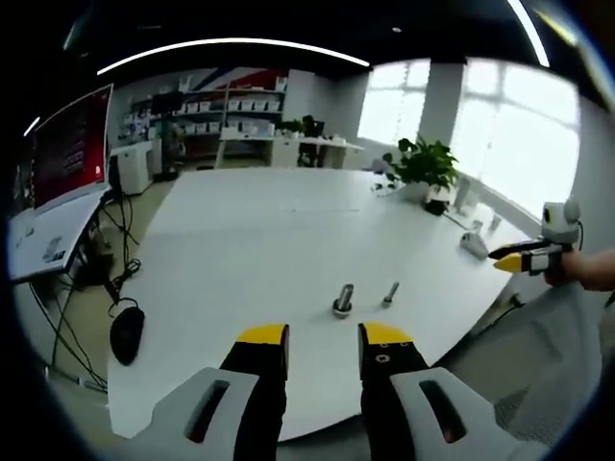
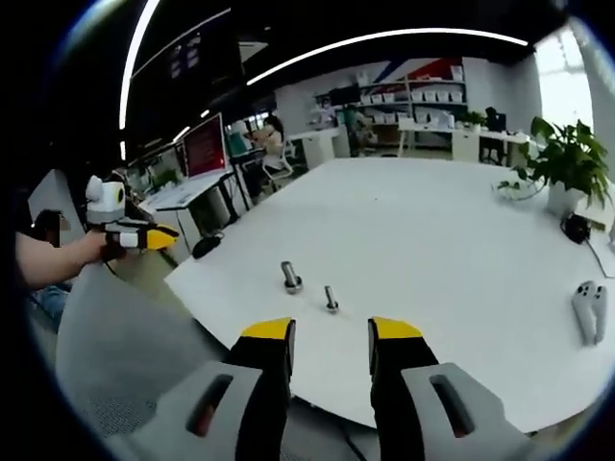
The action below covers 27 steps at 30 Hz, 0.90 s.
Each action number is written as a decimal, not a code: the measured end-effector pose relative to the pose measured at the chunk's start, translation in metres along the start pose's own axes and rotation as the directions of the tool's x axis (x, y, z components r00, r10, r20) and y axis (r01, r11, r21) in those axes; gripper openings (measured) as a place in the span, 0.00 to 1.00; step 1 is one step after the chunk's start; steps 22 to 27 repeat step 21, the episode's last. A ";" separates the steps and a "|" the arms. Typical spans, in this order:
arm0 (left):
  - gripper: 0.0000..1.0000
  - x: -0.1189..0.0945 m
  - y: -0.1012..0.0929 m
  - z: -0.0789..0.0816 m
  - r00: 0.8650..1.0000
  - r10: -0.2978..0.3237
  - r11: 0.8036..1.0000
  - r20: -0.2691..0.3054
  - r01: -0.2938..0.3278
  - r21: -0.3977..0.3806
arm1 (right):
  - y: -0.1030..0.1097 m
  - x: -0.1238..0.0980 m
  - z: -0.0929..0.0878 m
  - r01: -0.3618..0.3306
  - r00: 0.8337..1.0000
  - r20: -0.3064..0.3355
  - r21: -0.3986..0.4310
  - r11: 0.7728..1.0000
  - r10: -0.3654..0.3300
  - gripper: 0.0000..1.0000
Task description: Place the washer onto the threaded stud by aligning its center hole with the stud, sliding it down to the base, and recovering from edge contact or off-axis alignment until the washer reaches the visible bottom stop.
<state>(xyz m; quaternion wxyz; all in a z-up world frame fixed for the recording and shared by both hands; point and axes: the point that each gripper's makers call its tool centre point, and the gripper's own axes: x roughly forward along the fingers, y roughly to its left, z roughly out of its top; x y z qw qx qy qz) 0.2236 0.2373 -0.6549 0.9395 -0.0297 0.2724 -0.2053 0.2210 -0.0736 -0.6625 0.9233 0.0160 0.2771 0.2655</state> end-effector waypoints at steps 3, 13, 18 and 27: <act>0.27 0.000 0.002 0.000 1.000 0.007 1.000 0.001 -0.007 -0.014 | -0.004 0.000 -0.001 0.013 1.000 -0.002 0.027 1.000 -0.013 0.33; 0.27 0.000 0.003 -0.002 1.000 0.004 1.000 -0.002 -0.004 -0.012 | -0.001 0.002 -0.003 -0.004 1.000 -0.018 0.015 1.000 0.005 0.32; 0.27 0.002 0.000 -0.003 1.000 -0.005 1.000 -0.016 0.005 -0.005 | 0.001 0.002 -0.004 -0.010 1.000 -0.026 0.009 1.000 0.010 0.32; 0.27 0.002 -0.002 -0.005 1.000 -0.007 1.000 -0.025 0.007 0.007 | 0.000 0.002 -0.004 -0.007 1.000 -0.023 0.015 1.000 0.008 0.32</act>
